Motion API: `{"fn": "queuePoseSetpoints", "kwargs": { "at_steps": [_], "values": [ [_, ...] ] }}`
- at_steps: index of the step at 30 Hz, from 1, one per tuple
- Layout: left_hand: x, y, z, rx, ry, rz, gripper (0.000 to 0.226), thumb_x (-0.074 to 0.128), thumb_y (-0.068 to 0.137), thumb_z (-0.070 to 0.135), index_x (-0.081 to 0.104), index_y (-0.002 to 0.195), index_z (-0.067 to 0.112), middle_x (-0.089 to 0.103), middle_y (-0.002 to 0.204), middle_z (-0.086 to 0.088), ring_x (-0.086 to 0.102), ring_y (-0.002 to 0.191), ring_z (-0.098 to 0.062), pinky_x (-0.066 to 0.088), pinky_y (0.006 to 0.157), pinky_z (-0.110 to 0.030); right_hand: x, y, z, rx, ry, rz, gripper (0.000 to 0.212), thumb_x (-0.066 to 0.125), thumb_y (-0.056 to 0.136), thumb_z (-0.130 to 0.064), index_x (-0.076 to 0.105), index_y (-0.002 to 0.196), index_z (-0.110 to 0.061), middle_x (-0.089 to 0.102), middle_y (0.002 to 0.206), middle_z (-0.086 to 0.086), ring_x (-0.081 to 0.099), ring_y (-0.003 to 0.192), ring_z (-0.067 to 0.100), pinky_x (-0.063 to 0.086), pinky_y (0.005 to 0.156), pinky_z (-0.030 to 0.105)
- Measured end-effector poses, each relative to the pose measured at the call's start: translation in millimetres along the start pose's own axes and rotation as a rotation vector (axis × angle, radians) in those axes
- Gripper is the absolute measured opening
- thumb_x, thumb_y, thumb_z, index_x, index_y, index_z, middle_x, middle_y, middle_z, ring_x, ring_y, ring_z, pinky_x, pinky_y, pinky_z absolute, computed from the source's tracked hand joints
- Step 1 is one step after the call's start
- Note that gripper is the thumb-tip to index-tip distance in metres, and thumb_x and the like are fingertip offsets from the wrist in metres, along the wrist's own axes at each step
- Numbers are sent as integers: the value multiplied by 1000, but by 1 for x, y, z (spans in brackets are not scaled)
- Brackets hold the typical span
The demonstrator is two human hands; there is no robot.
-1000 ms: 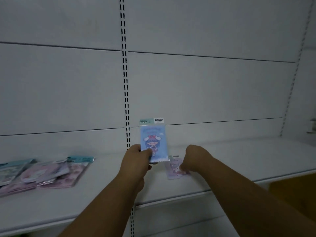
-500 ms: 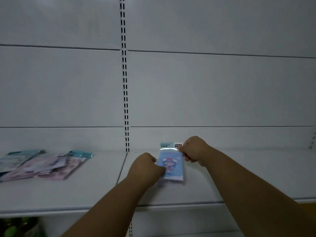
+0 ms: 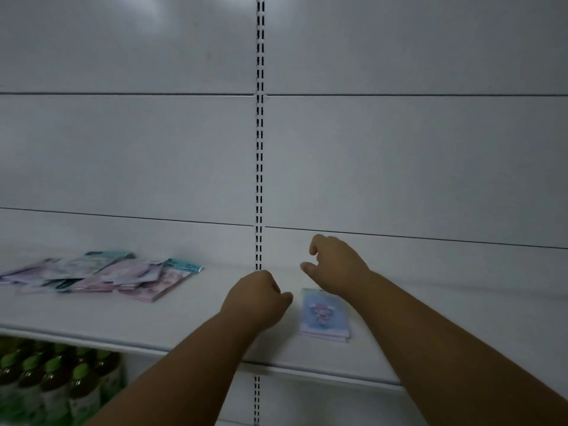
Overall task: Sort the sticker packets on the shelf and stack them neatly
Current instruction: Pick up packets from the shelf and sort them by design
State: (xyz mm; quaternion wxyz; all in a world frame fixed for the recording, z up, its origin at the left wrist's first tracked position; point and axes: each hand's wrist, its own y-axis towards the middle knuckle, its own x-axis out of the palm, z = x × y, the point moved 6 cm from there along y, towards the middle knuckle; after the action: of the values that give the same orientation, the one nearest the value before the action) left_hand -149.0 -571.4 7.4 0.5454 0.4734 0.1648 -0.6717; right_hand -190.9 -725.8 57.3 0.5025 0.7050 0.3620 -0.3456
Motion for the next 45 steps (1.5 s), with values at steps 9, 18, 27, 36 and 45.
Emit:
{"fn": "queuePoseSetpoints", "kwargs": {
  "at_steps": [9,18,27,36,45],
  "values": [
    [-118,-17,-165,-58,221,204,33,58,85,42,61,112,24,62,116,-3,60,101,-20,49,85,-31,14,2,-213,-369,-76,22,52,56,83,-50,47,124,-21,53,119,7,50,107,27,47,88,42],
    [-215,-25,-322,-18,313,251,32,53,87,43,57,112,23,64,114,-3,61,97,-22,52,82,-36,53,20,-392,-388,-30,48,48,54,84,-51,49,122,-22,55,117,7,53,104,27,49,85,42],
    [-230,67,-383,-157,269,191,39,42,89,53,55,101,18,67,99,-4,60,83,-21,54,73,-34,74,66,-420,-250,-114,40,43,51,88,-50,50,120,-21,55,116,6,53,103,26,48,86,40],
    [-193,131,-394,-241,273,-17,61,65,62,61,54,105,19,67,96,-1,64,87,-21,55,76,-33,118,129,-404,-153,-124,-3,44,52,87,-50,52,120,-21,57,113,5,55,99,24,47,83,38],
    [-218,151,-415,-303,-648,88,22,59,85,8,64,105,3,69,104,-18,68,91,-36,57,72,-37,162,141,-379,71,-99,-103,40,58,87,-43,56,118,-17,59,117,6,56,102,24,45,83,34]
  ]
}}
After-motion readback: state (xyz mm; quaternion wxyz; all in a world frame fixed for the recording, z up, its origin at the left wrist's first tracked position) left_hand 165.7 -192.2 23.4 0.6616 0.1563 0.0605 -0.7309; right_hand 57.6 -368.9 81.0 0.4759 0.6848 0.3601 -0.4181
